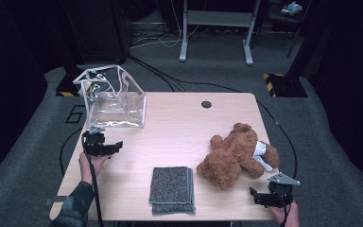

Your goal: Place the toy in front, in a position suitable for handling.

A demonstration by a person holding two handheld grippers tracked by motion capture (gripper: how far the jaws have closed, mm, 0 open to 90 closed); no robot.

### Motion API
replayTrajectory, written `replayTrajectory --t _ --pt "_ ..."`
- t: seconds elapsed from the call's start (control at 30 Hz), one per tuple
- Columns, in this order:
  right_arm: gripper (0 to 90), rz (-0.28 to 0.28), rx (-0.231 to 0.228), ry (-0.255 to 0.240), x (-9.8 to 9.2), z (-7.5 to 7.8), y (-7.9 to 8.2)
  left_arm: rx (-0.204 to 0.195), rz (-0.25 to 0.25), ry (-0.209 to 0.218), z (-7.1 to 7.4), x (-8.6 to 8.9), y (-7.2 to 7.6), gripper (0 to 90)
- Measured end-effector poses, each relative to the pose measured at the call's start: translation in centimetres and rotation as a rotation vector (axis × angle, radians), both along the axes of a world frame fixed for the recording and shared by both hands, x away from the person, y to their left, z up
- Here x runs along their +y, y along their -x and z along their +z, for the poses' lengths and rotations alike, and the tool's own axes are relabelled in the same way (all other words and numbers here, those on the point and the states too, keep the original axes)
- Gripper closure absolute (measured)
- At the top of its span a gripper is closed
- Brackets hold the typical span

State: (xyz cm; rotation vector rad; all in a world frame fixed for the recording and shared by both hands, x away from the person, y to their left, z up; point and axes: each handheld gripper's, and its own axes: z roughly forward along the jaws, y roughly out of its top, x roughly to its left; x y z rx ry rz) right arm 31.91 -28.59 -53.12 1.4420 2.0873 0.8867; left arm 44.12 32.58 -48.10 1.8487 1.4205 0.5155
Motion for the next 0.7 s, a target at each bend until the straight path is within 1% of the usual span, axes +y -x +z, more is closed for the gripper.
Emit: replayTrajectory --t 0.07,0.1,0.13,0.17,0.2,0.23,0.27,0.3,0.33,0.37,0.4,0.43,0.5,0.53,0.57,0.6,0.63,0.67,0.7 --pt "0.0 -0.005 0.006 -0.005 0.1 0.0 0.0 0.009 -0.023 -0.001 -0.4 -0.6 0.9 15.4" --pt "0.0 -0.001 0.005 -0.003 0.1 0.0 0.0 0.013 -0.039 0.007 -0.7 -1.2 1.5 15.3" --pt "0.0 -0.001 0.005 -0.003 0.1 0.0 0.0 0.013 -0.039 0.007 -0.7 -1.2 1.5 15.3" --pt "0.0 -0.004 0.007 -0.005 0.1 0.0 0.0 0.015 -0.057 0.017 -1.0 -2.0 2.3 15.2" --pt "0.0 0.000 0.003 -0.002 0.1 0.0 0.0 0.015 -0.069 0.023 -1.1 -2.4 2.6 15.2" --pt "0.0 0.000 0.003 -0.002 0.1 0.0 0.0 0.015 -0.069 0.023 -1.1 -2.4 2.6 15.2" --pt "0.0 -0.004 0.007 -0.005 0.1 0.0 0.0 0.016 -0.096 0.023 -1.3 -3.4 3.3 15.1" --pt "0.0 -0.004 0.007 -0.005 0.1 0.0 0.0 0.016 -0.096 0.023 -1.3 -3.4 3.3 15.1" --pt "0.0 -0.004 0.008 -0.005 0.1 0.0 0.0 0.018 -0.109 0.032 -1.4 -3.9 3.7 15.1" --pt "0.0 -0.003 0.007 -0.005 0.1 0.0 0.0 0.022 -0.125 0.032 -1.4 -4.5 4.0 15.0" --pt "0.0 -0.003 0.007 -0.005 0.1 0.0 0.0 0.023 -0.158 0.019 -1.6 -5.8 4.7 14.6" --pt "0.0 -0.003 0.007 -0.005 0.1 0.0 0.0 0.023 -0.158 0.019 -1.6 -5.8 4.7 14.3" --pt "0.0 -0.003 0.008 -0.006 0.1 0.0 0.0 0.030 -0.190 0.013 -1.8 -6.9 5.2 13.1" --pt "0.0 -0.003 0.008 -0.006 0.1 0.0 0.0 0.024 -0.217 0.015 -1.9 -8.1 5.7 12.8" --pt "0.0 -0.003 0.008 -0.006 0.1 0.0 0.0 0.024 -0.217 0.015 -1.9 -8.1 5.7 12.7" --pt "0.0 -0.002 0.008 -0.005 0.1 0.0 0.0 0.028 -0.257 0.003 -1.8 -9.2 6.2 12.4" --pt "0.0 -0.002 0.008 -0.006 0.1 0.0 0.0 0.026 -0.275 0.004 -1.8 -9.9 6.4 12.4" --pt "0.0 -0.002 0.008 -0.006 0.1 0.0 0.0 0.026 -0.275 0.004 -1.8 -9.9 6.4 12.2" --pt "0.0 0.005 0.003 -0.001 0.0 0.0 0.0 0.024 -0.291 0.009 -1.8 -10.5 6.7 12.2"
